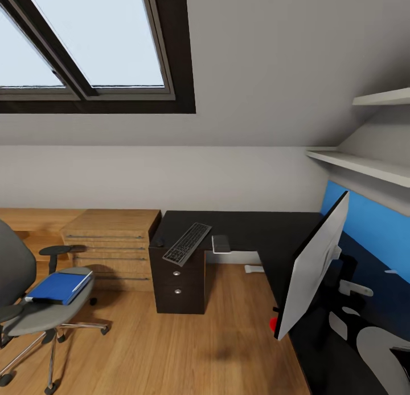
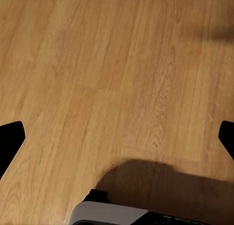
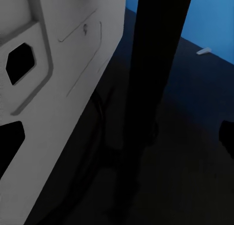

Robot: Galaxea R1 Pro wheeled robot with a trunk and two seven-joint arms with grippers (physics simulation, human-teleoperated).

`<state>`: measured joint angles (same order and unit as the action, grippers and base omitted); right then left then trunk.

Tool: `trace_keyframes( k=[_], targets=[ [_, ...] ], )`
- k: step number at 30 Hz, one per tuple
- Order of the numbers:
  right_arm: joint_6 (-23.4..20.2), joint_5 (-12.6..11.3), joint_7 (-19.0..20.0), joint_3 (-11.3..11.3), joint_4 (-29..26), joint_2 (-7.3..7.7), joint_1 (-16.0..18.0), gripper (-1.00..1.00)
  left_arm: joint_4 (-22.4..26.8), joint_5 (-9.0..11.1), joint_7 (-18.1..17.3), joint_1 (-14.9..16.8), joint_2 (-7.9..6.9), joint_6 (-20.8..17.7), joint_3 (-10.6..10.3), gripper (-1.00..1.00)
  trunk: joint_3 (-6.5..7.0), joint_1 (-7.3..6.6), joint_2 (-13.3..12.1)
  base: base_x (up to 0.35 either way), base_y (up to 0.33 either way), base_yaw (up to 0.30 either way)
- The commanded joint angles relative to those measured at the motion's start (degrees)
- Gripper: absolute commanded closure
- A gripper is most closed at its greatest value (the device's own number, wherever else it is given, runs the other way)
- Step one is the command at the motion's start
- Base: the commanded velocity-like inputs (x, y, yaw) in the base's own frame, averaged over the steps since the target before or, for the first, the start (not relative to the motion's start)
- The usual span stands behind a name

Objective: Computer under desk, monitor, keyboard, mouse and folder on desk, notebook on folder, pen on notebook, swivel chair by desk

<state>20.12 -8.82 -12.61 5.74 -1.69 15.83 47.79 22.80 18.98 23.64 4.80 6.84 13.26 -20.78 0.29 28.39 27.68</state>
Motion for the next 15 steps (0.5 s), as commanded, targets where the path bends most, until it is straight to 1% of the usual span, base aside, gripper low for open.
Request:
trace_keyframes(
  k=[1, 15],
  targets=[
    [0.28, -0.08, 0.20, 0.44, 0.04, -0.01, 0.02, -1.00, -0.04, 0.53, 0.36, 0.04, -0.03, 0.27, -0.47, -1.00, -0.02, 0.02, 0.04, 0.000, 0.000, 0.000],
    [0.31, -0.06, 0.39, 0.49, 0.03, -0.01, 0.02, -1.00, -0.04, 0.53, 0.36, 0.04, -0.07, 0.27, -0.40, -1.00, -0.02, 0.02, 0.04, 0.000, 0.000, 0.000]
  ],
)
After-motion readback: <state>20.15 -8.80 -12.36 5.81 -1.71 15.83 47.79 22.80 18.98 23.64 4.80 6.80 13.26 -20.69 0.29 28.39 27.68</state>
